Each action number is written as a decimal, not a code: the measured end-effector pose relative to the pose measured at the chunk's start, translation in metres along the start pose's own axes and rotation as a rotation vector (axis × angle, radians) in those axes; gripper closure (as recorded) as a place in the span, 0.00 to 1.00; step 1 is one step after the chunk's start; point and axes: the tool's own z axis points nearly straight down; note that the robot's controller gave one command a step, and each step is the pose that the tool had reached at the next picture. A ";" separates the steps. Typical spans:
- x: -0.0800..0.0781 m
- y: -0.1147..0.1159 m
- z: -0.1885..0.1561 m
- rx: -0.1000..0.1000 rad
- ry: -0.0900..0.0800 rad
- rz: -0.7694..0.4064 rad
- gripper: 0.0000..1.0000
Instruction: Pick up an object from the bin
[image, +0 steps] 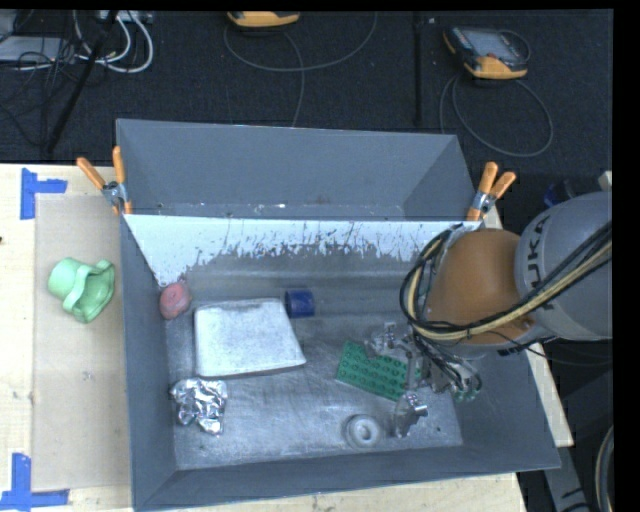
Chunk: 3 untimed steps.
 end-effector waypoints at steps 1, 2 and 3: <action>-0.005 -0.001 -0.006 0.003 -0.017 -0.001 1.00; 0.012 -0.004 -0.134 0.000 0.006 -0.003 1.00; 0.046 0.073 -0.046 -0.008 0.024 -0.098 1.00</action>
Offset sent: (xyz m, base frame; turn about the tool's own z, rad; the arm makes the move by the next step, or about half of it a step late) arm 0.0000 0.0000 0.0000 0.0000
